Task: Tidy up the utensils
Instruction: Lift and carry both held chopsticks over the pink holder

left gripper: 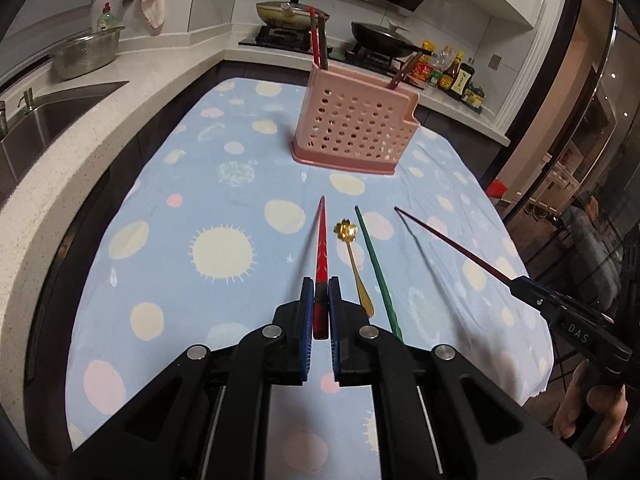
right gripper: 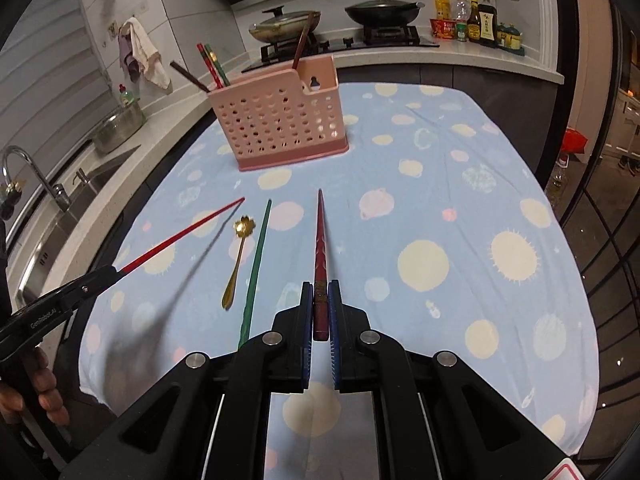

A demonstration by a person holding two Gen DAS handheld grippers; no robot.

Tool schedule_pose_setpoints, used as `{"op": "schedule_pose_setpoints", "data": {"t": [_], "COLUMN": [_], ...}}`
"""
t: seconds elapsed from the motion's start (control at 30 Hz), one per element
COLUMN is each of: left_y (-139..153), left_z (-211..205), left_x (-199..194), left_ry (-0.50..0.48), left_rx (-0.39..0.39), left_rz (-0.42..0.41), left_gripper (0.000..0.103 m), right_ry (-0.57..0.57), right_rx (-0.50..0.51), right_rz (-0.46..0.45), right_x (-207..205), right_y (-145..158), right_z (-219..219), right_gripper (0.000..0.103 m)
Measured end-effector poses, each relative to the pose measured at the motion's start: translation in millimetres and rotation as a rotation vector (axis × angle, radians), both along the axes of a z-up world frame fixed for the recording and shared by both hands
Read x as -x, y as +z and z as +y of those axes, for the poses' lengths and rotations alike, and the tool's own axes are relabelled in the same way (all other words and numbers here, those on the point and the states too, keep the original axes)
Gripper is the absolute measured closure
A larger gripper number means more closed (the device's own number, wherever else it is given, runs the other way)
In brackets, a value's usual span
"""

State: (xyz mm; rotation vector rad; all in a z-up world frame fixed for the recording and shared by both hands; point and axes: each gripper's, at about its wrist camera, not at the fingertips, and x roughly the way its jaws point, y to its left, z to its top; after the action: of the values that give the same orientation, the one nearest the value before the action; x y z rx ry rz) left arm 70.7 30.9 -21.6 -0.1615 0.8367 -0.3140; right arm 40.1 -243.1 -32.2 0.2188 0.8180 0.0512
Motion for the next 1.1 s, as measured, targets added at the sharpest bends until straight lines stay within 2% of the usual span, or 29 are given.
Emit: {"op": "schedule_pose_setpoints", "data": {"t": [0.27, 0.5, 1.1], "left_y": [49, 82, 128], "left_z": [12, 12, -16], "left_x": [-12, -24, -73], "left_ry": [0.031, 0.039, -0.005], "left_rx": [0.038, 0.058, 0.084], "left_rz": [-0.103, -0.176, -0.307], "left_gripper": [0.096, 0.096, 0.096], "right_ry": [-0.022, -0.020, 0.020], "right_rx": [-0.036, -0.104, -0.115], "right_rz": [-0.123, -0.193, -0.287], "right_x": [-9, -22, -67], "right_y": [49, 75, 107], "right_z": [-18, -27, -25], "right_gripper": [0.096, 0.096, 0.096]}}
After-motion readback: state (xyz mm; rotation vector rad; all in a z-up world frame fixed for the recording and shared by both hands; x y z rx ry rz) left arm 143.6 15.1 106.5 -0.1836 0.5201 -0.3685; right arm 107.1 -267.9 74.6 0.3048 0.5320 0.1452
